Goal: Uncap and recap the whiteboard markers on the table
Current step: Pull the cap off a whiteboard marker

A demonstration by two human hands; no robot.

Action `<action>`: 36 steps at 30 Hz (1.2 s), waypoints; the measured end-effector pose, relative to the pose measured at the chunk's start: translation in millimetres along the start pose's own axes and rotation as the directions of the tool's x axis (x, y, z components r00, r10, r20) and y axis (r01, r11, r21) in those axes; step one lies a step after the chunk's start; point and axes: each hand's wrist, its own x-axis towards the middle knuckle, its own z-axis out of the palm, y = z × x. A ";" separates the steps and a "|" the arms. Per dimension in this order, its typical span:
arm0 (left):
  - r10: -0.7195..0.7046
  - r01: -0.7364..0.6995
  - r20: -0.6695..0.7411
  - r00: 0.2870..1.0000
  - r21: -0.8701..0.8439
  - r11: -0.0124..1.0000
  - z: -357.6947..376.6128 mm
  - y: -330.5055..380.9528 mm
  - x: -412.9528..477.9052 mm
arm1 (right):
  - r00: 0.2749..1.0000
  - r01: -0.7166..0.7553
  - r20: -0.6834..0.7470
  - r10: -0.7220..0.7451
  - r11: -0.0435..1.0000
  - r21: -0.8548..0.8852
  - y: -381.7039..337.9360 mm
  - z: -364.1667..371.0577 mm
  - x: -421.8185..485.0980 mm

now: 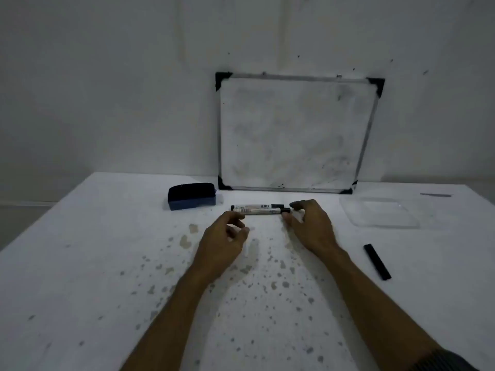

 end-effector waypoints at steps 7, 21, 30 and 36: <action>-0.035 0.033 -0.083 0.996 -0.029 0.999 1.0 3.4 -0.8 | 0.998 -0.045 0.055 0.039 0.994 0.098 -9.9 -19.9 -20.3; -0.134 0.082 -0.089 0.987 -0.437 0.896 10.7 44.1 -38.5 | 0.948 -0.312 0.242 0.206 0.460 0.831 -26.7 -62.1 -90.9; -0.043 0.064 0.078 0.996 -0.283 0.957 52.2 52.4 -46.3 | 0.951 -0.308 0.224 0.213 0.584 0.751 -44.3 -38.1 -88.9; 0.050 -0.032 0.149 0.988 -0.116 0.993 55.3 42.2 -30.6 | 0.974 -0.226 0.174 0.148 0.727 0.649 -42.7 -27.8 -78.9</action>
